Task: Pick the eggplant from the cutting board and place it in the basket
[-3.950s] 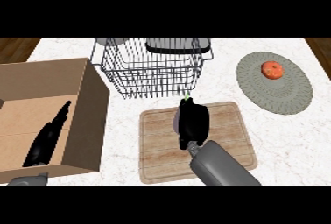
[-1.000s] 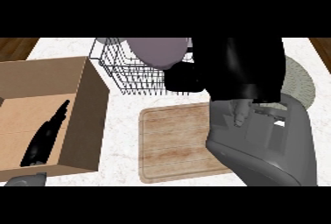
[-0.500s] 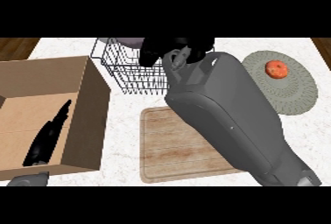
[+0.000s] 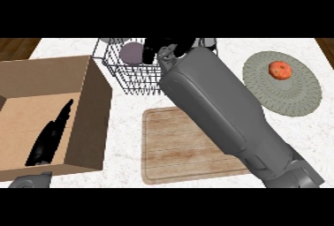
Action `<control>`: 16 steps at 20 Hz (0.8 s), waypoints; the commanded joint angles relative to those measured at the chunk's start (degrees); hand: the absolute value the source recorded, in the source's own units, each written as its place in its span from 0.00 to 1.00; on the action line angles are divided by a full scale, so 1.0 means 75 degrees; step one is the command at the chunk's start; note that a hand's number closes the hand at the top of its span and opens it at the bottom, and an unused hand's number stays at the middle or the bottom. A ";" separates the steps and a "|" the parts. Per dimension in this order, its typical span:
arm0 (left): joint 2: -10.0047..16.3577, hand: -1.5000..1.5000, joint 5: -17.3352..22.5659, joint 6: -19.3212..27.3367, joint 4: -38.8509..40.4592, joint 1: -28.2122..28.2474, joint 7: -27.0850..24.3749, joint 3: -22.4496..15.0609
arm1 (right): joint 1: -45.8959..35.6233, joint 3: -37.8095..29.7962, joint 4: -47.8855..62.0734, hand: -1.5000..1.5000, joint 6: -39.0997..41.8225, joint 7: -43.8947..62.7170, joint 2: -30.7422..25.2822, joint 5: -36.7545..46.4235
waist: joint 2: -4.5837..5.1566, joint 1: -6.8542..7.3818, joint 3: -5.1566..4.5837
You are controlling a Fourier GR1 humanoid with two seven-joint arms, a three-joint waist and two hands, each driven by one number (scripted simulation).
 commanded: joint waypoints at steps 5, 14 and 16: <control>-0.0056 0.50 -0.0110 0.0047 0.0309 -0.0031 -0.0082 0.0013 | -0.0178 0.0233 0.1567 0.00 -0.2089 -0.0729 0.0016 -0.0383 | 0.0030 -0.0005 -0.0019; -0.0170 0.50 -0.0086 0.0140 0.0175 0.0403 -0.0342 0.0082 | -0.0083 -0.0592 0.1299 0.00 -0.4141 0.0218 -0.0110 -0.0003 | -0.0023 -0.0142 -0.0014; -0.0051 0.50 -0.0046 -0.0015 0.0073 0.0444 -0.0279 0.0111 | 0.0110 -0.0796 0.1157 0.00 -0.4463 0.0508 -0.0097 0.0133 | -0.0039 -0.0173 -0.0012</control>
